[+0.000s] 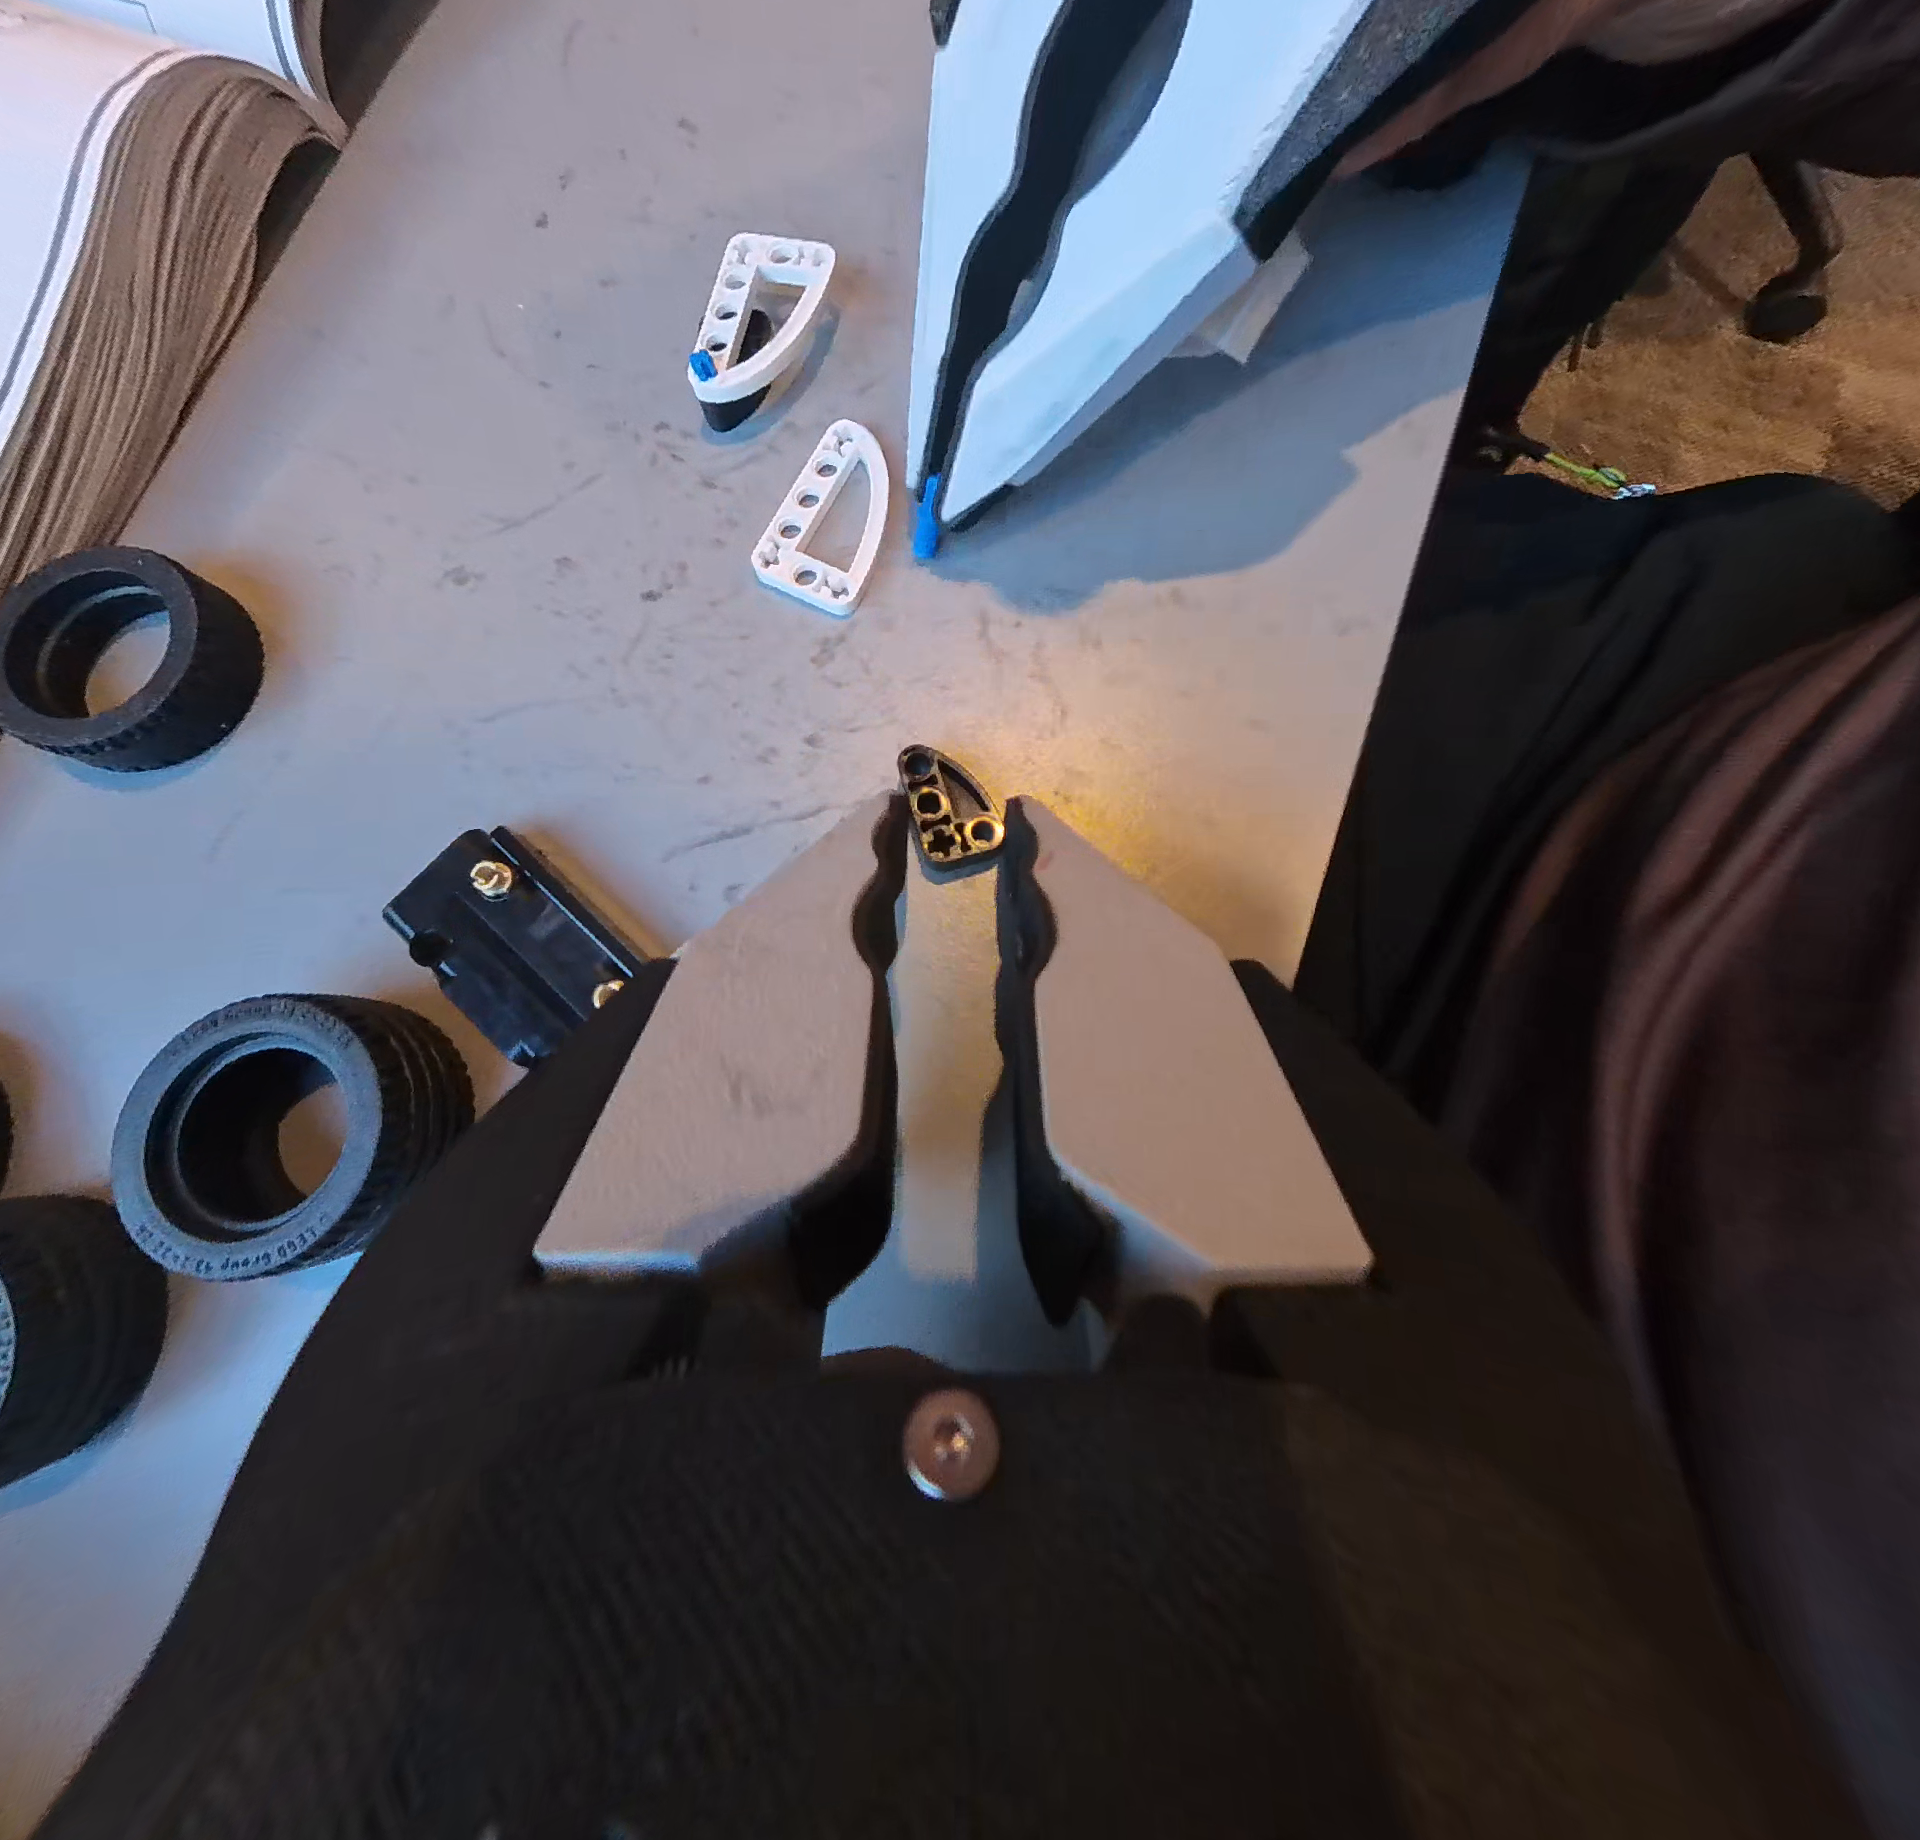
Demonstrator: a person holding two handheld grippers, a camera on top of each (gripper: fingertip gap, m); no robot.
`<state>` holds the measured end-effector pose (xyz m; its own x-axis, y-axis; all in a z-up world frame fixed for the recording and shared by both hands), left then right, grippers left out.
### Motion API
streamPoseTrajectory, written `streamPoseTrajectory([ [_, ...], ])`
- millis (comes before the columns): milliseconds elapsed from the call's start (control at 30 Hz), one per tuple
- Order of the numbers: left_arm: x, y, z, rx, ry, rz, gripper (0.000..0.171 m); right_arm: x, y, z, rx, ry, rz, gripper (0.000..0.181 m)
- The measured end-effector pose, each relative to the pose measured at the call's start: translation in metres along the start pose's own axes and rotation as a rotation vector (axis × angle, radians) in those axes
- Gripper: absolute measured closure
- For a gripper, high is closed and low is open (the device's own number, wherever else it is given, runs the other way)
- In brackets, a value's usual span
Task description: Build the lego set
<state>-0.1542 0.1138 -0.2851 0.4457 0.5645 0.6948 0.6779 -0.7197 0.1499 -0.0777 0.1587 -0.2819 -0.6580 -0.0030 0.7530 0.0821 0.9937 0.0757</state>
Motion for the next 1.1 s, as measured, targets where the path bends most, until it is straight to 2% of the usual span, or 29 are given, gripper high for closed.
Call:
streamPoseTrajectory([
  [367, -0.001, -0.001, -0.001, -0.015, 0.012, -0.002, 0.155, -0.002, -0.002, 0.006, -0.029, -0.050, -0.076, 0.178],
  [733, 0.002, -0.003, 0.002, 0.000, 0.018, 0.008, 0.155, 0.004, 0.005, -0.004, -0.004, 0.053, 0.020, 0.178],
  [900, 0.003, -0.006, 0.002, 0.024, 0.025, 0.001, 0.146, 0.011, 0.006, -0.012, 0.004, 0.133, 0.052, 0.178],
  [1100, 0.004, -0.006, 0.000, 0.036, 0.046, 0.009, 0.142, 0.014, 0.007, -0.015, 0.024, 0.178, 0.088, 0.178],
])
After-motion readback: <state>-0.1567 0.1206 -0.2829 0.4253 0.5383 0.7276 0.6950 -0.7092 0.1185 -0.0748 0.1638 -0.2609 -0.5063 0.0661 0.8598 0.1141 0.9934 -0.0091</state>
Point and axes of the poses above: each gripper's, where its closed fingertips meet, z out along the fingers, x out of its top, y = z × x across the jaws, the point moved 3 cm from there along -z, back along the fingers, and after that the axes turned 14 degrees about -z, right-handed, at the moved point
